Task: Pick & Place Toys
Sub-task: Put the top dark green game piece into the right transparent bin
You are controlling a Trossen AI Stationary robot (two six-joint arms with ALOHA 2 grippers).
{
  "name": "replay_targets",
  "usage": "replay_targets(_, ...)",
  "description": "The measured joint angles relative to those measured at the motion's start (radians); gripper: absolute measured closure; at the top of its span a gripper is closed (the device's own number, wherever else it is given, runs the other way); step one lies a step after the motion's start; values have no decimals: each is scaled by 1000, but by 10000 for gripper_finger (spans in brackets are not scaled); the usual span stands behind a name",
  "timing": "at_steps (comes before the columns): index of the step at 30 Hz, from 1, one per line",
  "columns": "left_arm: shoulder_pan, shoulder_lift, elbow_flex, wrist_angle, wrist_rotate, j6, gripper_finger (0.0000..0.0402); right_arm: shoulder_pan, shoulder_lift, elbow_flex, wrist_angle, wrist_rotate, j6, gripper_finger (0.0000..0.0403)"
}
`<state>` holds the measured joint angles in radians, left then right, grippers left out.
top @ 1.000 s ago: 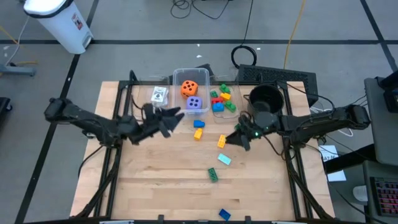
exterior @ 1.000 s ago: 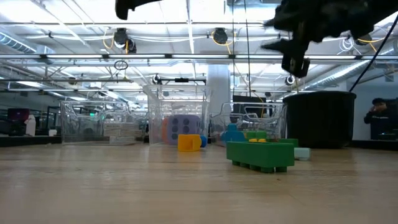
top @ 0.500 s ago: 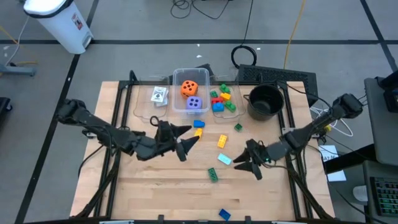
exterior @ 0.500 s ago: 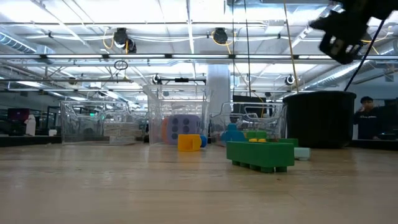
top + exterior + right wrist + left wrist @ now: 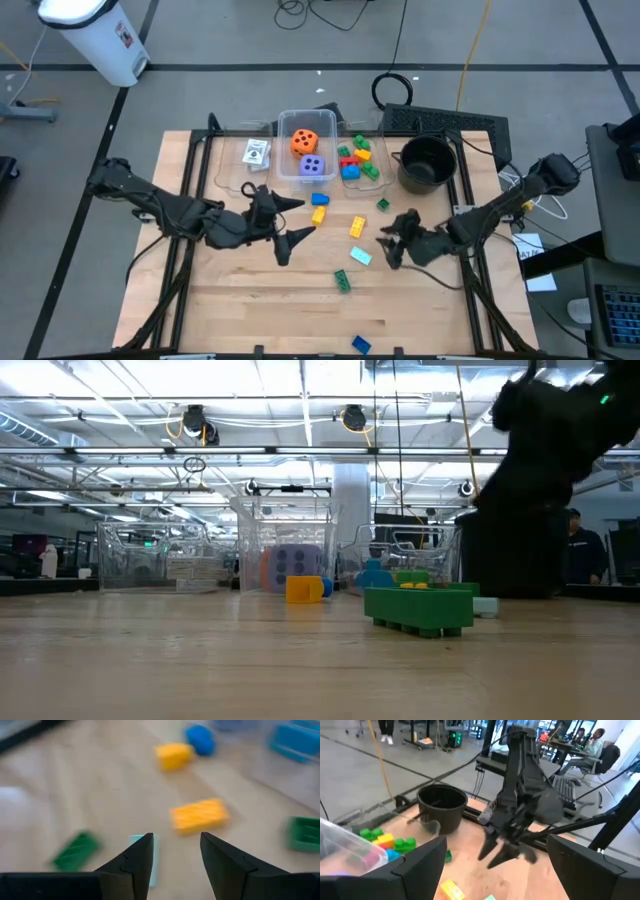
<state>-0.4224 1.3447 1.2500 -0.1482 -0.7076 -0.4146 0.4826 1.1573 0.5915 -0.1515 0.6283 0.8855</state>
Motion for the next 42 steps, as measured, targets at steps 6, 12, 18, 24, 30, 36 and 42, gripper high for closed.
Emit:
replay_targets(6,21,-18,1,-17,28,18,55,-136,-10,0,-151,-3,13,248)
replay_targets(12,54,-18,1,-17,30,21,55,-242,-15,0,-168,-6,-70,248)
replay_targets(18,114,-18,1,-15,29,-31,55,-368,-15,0,-170,-164,-209,233)
replay_targets(24,179,-18,0,-14,33,-44,55,-479,-15,0,-175,-212,-334,182)
replay_targets(30,232,-18,0,-12,83,-96,55,-543,11,-2,-176,-220,-400,148)
replay_targets(36,251,-18,-1,-8,114,-123,55,-556,84,-2,-139,-267,-420,138)
replay_targets(42,257,-18,-1,-4,114,-132,55,-556,180,-2,-96,-266,-398,143)
